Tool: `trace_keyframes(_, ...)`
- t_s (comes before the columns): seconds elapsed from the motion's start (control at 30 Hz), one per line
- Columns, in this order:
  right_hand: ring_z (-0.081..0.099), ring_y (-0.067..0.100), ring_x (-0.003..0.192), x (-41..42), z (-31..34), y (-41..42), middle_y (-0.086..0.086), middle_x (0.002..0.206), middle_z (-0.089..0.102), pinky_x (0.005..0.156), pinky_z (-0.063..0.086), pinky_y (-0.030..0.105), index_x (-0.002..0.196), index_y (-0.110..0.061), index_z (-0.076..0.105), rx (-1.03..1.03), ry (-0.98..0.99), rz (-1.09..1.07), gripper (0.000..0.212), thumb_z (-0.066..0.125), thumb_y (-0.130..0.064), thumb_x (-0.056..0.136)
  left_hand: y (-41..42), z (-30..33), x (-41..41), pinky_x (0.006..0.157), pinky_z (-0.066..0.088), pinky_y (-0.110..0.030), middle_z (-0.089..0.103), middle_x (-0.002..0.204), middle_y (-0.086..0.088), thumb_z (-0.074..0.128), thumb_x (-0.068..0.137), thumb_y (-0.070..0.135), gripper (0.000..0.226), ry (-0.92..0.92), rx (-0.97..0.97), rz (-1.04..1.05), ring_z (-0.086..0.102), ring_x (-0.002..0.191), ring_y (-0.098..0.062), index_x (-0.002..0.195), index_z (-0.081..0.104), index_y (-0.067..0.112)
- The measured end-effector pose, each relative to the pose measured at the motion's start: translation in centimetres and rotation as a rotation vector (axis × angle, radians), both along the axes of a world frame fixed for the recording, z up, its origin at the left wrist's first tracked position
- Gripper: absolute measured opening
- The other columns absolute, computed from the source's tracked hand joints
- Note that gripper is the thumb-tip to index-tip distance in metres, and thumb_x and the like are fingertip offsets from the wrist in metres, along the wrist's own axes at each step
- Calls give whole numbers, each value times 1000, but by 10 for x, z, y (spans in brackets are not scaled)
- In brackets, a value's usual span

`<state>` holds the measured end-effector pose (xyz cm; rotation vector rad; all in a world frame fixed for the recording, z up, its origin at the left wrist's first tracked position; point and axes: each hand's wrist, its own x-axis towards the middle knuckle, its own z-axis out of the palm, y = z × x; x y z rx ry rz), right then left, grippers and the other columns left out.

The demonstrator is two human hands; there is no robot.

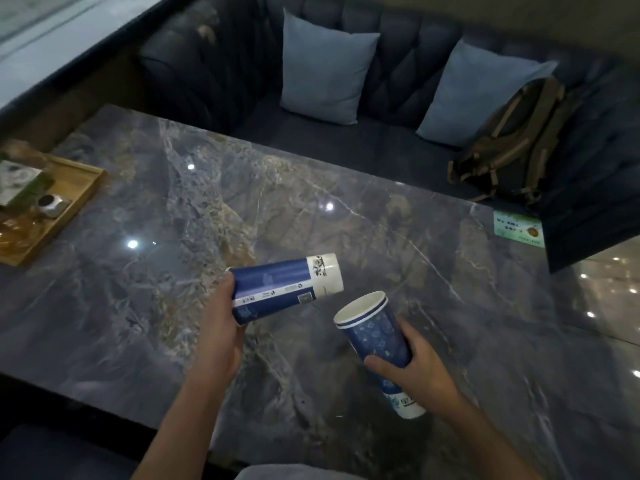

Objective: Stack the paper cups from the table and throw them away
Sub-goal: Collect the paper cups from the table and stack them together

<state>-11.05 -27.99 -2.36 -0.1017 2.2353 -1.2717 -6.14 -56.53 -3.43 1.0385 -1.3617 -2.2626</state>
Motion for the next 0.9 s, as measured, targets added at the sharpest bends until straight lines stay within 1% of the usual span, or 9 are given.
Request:
trace_keyframes(0.13, 63, -13, 93, 0, 14, 3, -32, 102, 66, 68, 52, 7, 111, -51, 50, 89, 92, 143, 67, 90, -36, 60, 4, 4, 7, 62, 57, -20, 77, 81, 8, 39, 102, 32, 28, -22, -65, -53, 71, 73, -4, 98, 65, 23)
trace_keyframes(0.2, 62, -15, 94, -1, 20, 3, -40, 100, 63, 71, 50, 5, 112, -55, 48, 130, 117, 212, 68, 89, -44, 59, 5, 7, 13, 71, 57, -26, 76, 90, 2, 47, 98, 37, 25, -38, -92, -74, 72, 80, -11, 99, 67, 23)
trace_keyframes(0.3, 64, -6, 97, -3, 24, 2, -26, 109, 66, 81, 52, 18, 124, -46, 49, 215, 206, 301, 80, 84, -59, 53, 6, 9, 22, 93, 52, -44, 72, 114, -11, 62, 76, 58, 57, -67, -105, -126, 67, 103, -27, 115, 68, 16)
trace_keyframes(0.37, 64, -4, 100, -5, 25, 0, -22, 113, 66, 85, 53, 24, 127, -45, 47, 263, 249, 360, 86, 81, -64, 51, 10, 14, 26, 105, 46, -51, 68, 124, -14, 63, 68, 63, 76, -94, -126, -192, 64, 114, -30, 126, 64, 13)
trace_keyframes(0.47, 63, -5, 101, -4, 29, -5, -26, 113, 64, 87, 53, 27, 124, -47, 45, 280, 270, 429, 83, 80, -66, 51, 16, 20, 27, 110, 42, -49, 65, 130, -10, 65, 66, 58, 74, -127, -164, -275, 61, 120, -26, 125, 64, 14)
trace_keyframes(0.63, 63, -4, 100, 0, 33, -17, -25, 113, 64, 87, 54, 31, 125, -44, 44, 244, 258, 508, 81, 80, -66, 56, 31, 21, 31, 108, 45, -40, 62, 134, -4, 66, 83, 37, 50, -106, -152, -444, 61, 120, -19, 131, 56, 27)
trace_keyframes(0.73, 64, -3, 98, 4, 36, -25, -24, 113, 64, 86, 56, 32, 123, -46, 44, 237, 241, 544, 78, 80, -65, 56, 39, 19, 33, 93, 53, -22, 62, 133, -1, 59, 93, 21, 43, -79, -142, -484, 63, 117, -11, 135, 54, 21)
trace_keyframes(0.8, 65, -1, 98, 7, 36, -31, -23, 114, 64, 85, 57, 32, 123, -47, 44, 222, 230, 549, 78, 80, -64, 57, 46, 18, 34, 82, 53, -15, 63, 131, 3, 63, 88, 26, 48, -57, -129, -518, 65, 110, -2, 135, 53, 21)
trace_keyframes(0.9, 65, -1, 98, 10, 36, -40, -22, 115, 64, 85, 57, 32, 125, -46, 44, 199, 221, 551, 79, 81, -63, 57, 53, 17, 35, 78, 51, -13, 64, 129, 6, 75, 78, 38, 64, -42, -103, -560, 66, 104, 4, 136, 54, 20)
